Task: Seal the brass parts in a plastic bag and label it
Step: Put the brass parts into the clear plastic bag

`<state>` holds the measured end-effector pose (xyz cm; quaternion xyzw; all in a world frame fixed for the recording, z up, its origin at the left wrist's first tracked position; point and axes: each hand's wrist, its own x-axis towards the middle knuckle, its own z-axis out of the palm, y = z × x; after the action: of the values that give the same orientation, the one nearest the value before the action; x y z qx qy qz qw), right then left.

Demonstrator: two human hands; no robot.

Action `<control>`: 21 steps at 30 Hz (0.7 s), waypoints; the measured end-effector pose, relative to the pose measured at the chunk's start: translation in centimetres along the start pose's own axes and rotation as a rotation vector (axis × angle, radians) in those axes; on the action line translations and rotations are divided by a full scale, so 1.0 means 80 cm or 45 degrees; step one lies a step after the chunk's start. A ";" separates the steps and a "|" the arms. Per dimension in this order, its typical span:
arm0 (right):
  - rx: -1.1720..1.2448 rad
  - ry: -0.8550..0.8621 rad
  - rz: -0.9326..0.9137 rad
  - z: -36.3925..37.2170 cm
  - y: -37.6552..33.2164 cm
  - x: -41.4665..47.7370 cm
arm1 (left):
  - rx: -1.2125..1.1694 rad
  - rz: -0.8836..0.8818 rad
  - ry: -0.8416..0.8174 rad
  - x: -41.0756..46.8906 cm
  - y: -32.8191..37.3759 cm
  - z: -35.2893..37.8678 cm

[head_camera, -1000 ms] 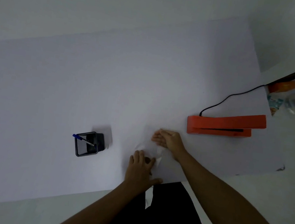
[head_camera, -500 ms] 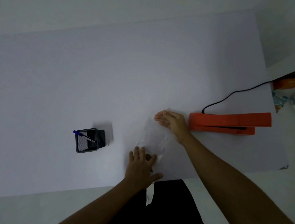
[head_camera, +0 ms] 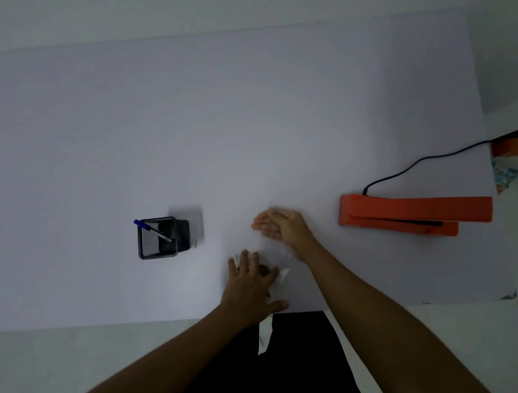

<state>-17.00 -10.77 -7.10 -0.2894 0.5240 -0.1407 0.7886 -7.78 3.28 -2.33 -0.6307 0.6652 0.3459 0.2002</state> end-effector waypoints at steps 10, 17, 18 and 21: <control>0.079 0.162 -0.215 -0.038 -0.064 0.046 | 0.027 0.037 -0.058 0.000 -0.001 -0.007; 0.153 0.206 -0.303 -0.027 -0.048 0.003 | 0.068 0.086 -0.095 0.001 0.006 -0.010; 0.157 0.178 -0.269 -0.022 -0.036 -0.011 | 0.077 0.099 -0.096 0.002 0.005 -0.009; 0.174 0.121 -0.165 -0.006 0.011 -0.046 | 0.141 0.114 -0.081 0.005 0.004 -0.011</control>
<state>-19.05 -8.31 -5.02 -0.2614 0.5301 -0.2404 0.7700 -7.98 2.35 -2.00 -0.5769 0.7043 0.3369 0.2400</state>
